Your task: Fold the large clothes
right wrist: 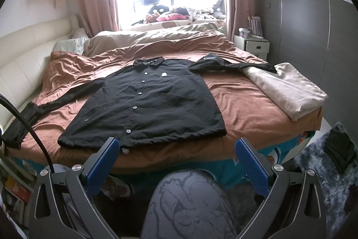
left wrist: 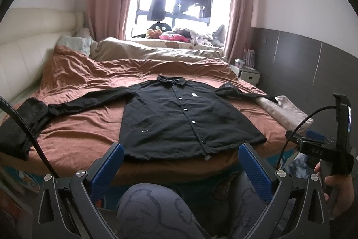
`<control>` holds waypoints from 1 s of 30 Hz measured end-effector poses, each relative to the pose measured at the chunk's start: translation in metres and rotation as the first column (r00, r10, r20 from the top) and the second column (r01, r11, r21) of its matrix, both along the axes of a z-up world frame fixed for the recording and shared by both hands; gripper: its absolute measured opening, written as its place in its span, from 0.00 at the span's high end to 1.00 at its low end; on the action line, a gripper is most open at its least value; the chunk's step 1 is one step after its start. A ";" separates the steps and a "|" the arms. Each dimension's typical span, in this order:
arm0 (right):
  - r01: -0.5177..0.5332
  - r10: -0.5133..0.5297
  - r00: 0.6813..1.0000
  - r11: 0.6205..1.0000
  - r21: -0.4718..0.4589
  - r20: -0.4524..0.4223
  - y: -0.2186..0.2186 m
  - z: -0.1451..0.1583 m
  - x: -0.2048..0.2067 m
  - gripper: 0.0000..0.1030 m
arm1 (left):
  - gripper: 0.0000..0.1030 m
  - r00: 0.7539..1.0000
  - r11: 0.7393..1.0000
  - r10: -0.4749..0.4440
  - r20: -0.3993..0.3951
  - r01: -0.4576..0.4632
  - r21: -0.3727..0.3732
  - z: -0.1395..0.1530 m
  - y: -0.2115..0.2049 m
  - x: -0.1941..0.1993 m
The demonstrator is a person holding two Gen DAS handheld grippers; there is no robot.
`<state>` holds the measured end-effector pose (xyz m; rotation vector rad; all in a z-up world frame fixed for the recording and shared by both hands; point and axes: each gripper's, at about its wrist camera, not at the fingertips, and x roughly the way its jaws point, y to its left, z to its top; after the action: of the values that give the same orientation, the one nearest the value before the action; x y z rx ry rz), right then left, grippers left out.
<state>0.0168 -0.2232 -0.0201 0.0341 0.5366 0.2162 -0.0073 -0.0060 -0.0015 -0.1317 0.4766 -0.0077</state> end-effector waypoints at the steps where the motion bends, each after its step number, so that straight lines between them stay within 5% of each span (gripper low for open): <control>1: 0.001 -0.001 1.000 1.000 0.000 -0.002 -0.001 0.001 0.000 0.00 | 0.00 1.000 1.000 -0.003 -0.001 0.003 -0.001 0.000 0.001 -0.001; 14: -0.028 0.028 1.000 1.000 0.010 0.004 0.006 0.013 0.012 0.00 | 0.00 1.000 1.000 0.003 -0.016 -0.004 -0.017 0.005 0.004 0.010; 30: -0.182 0.182 0.982 0.983 0.010 -0.048 0.065 0.014 0.118 0.00 | 0.00 0.990 0.993 0.112 -0.083 -0.114 -0.015 -0.005 0.056 0.083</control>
<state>0.1347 -0.1579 -0.0063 -0.0043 0.5882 0.3966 0.0754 0.0500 -0.0062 -0.1785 0.5504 0.1047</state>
